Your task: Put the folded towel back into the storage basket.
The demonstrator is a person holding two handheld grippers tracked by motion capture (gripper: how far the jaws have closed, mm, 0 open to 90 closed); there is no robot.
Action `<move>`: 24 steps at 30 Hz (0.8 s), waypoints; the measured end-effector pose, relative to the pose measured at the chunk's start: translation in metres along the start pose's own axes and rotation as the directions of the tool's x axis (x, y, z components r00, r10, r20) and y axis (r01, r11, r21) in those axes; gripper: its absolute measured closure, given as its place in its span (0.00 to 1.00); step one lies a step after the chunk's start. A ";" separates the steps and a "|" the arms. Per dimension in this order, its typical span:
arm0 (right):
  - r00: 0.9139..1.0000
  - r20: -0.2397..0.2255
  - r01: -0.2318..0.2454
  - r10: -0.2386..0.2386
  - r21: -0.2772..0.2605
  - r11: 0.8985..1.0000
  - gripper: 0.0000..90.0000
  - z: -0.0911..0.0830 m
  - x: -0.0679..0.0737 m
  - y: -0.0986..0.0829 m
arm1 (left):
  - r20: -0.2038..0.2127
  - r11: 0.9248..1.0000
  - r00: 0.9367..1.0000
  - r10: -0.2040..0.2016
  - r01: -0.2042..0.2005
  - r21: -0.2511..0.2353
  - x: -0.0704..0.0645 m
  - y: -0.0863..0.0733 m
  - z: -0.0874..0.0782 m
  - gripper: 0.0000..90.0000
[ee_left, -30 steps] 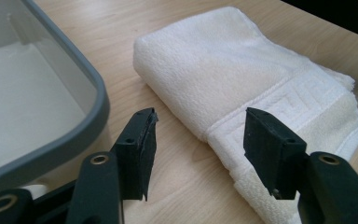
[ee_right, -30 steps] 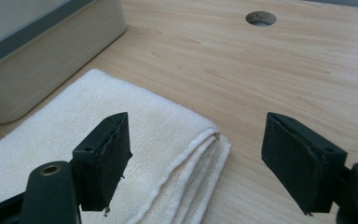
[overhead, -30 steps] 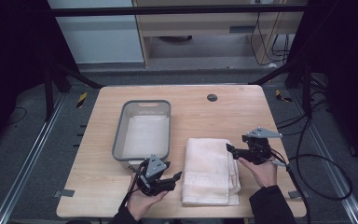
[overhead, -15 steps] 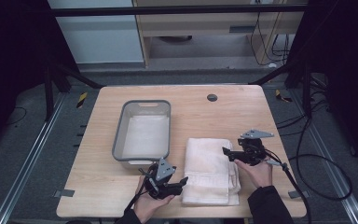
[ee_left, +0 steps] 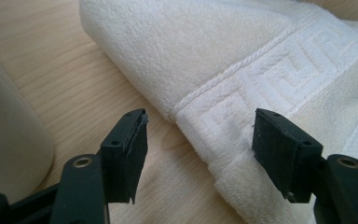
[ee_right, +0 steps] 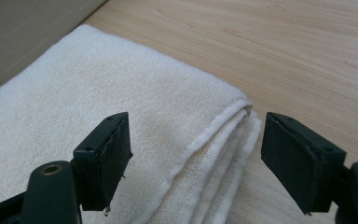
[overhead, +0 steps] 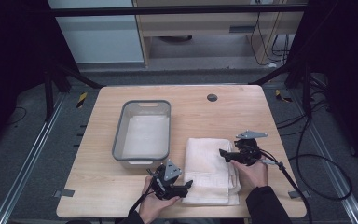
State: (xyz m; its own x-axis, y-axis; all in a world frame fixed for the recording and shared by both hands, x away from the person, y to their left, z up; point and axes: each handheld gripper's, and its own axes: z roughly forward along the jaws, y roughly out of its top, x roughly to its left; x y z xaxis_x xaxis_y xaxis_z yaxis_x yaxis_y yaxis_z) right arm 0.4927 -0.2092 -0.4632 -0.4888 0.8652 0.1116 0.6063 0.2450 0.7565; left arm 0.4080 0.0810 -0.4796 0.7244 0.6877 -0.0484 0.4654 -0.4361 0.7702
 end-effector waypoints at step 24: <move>0.998 -0.021 -0.066 0.067 0.063 0.996 0.30 0.022 -0.006 -0.012 | 0.043 0.997 0.997 -0.065 0.064 0.039 0.003 -0.008 0.018 0.45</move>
State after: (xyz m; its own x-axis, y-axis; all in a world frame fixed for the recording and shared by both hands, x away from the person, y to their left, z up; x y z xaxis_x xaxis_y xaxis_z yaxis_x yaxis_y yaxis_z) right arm 0.5021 -0.2079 -0.4866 -0.4601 0.8703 0.1758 0.6754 0.2145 0.7056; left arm 0.4155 0.0765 -0.4975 0.7135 0.6893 -0.1256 0.5301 -0.4140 0.7400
